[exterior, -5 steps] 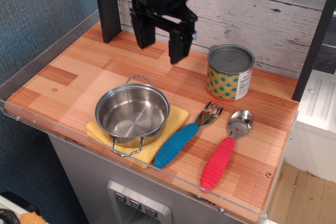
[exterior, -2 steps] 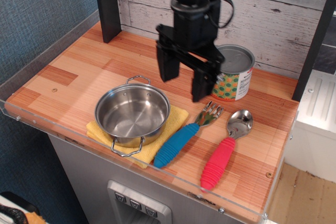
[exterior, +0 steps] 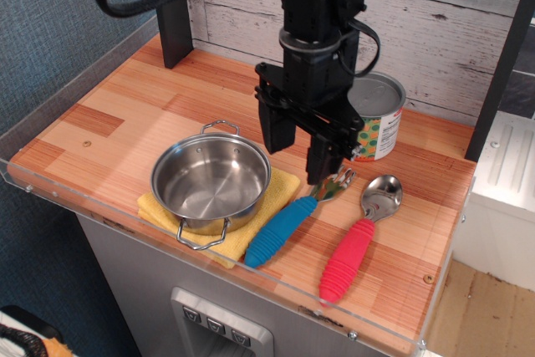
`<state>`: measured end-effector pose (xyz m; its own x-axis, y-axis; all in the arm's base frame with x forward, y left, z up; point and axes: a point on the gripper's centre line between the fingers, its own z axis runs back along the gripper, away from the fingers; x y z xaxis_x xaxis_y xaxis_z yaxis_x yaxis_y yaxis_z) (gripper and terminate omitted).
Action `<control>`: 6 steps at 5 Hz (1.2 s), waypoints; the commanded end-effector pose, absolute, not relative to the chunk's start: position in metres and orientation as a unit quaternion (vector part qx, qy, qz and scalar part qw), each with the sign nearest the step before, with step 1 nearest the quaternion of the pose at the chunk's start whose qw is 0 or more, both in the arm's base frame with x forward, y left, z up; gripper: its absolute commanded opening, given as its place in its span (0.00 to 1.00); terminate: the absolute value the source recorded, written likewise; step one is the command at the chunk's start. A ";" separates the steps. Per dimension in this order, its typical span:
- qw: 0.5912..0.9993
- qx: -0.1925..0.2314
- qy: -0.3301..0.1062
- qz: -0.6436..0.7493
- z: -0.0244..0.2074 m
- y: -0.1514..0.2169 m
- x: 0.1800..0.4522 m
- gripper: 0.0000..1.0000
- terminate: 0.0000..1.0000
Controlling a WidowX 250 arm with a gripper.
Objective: Place the fork to the left of the pot.
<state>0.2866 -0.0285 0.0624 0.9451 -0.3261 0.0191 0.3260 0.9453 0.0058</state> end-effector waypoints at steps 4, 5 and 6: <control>0.983 0.019 -0.021 -0.180 0.037 -0.039 0.286 1.00 0.00; 0.983 0.022 -0.026 -0.179 0.035 -0.040 0.286 1.00 0.00; 0.985 0.024 -0.015 -0.173 0.026 -0.037 0.286 1.00 0.00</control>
